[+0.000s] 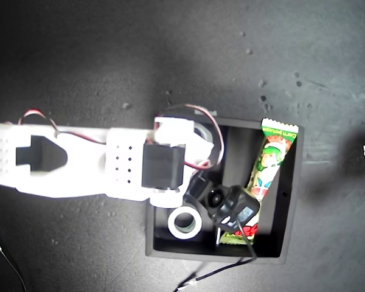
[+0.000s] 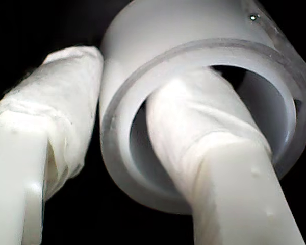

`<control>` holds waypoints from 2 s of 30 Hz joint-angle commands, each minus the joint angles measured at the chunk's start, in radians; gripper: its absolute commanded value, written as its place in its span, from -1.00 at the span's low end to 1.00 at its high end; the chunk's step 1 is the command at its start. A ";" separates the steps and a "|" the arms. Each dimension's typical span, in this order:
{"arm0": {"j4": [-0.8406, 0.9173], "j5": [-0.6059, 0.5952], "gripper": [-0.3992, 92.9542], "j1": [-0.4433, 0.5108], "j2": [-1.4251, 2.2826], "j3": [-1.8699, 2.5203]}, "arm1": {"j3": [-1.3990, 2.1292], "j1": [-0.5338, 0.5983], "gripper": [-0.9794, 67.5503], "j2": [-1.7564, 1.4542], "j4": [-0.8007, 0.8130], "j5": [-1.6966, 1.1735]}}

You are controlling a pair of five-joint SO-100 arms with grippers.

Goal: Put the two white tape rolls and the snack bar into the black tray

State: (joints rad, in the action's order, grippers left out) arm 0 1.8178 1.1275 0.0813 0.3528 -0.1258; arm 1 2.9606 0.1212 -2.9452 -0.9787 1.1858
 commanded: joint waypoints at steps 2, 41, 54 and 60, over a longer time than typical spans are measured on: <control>0.015 0.002 -0.74 0.014 0.135 -0.014 | 0.037 -0.025 -0.99 -0.009 0.077 -0.069; -0.637 0.160 -0.99 -0.121 2.204 2.497 | 0.164 -0.106 -0.98 -0.166 -0.216 0.423; -0.831 0.273 -0.99 -0.034 2.502 2.965 | 0.164 -0.123 -0.98 -0.166 -0.238 0.491; -0.652 0.282 -0.99 -0.041 2.982 3.151 | 0.164 -0.121 -0.98 -0.166 -0.196 0.476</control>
State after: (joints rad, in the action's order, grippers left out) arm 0 1.0845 1.3959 0.0414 3.0894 2.9652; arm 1 3.1124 -0.0046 -3.1124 -1.1996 1.6720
